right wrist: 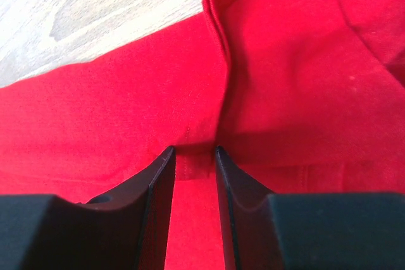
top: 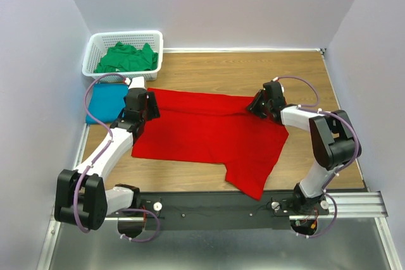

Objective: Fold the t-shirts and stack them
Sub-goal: Fold the tshirt

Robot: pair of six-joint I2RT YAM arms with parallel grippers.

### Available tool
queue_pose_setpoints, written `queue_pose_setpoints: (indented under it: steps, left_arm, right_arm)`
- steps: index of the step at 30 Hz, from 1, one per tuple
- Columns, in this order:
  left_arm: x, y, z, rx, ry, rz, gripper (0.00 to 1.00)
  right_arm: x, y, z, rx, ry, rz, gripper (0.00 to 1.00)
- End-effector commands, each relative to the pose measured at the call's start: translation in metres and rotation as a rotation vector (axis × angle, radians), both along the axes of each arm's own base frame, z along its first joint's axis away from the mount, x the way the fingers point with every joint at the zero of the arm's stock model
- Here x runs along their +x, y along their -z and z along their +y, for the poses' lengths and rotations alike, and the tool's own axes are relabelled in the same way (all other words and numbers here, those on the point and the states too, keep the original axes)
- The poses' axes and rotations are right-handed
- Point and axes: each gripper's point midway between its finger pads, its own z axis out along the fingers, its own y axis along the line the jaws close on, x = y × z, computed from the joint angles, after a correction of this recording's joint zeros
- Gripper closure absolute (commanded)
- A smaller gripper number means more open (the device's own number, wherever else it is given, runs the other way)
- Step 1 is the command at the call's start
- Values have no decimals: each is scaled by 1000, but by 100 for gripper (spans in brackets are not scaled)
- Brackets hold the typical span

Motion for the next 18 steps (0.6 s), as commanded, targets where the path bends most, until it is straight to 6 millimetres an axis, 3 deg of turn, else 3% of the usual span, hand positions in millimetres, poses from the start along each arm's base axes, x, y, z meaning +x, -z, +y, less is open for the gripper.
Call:
queue_pose_setpoints:
  steps: [1, 7, 9, 13, 18]
  left_arm:
    - [5, -8, -4, -1, 20, -14, 31]
    - [4, -8, -3, 2, 19, -11, 31]
    - [4, -8, -3, 0, 18, -13, 31]
    - [4, -8, -3, 3, 17, -13, 31]
    - [4, -9, -3, 3, 17, -15, 31]
  right_arm:
    - [0, 9, 5, 30, -20, 4, 62]
    - [-1, 14, 10, 45, -39, 15, 62]
    - [-1, 15, 9, 44, -36, 15, 66]
    - [-1, 6, 9, 49, -37, -3, 83]
    - [-5, -8, 10, 48, -60, -21, 90]
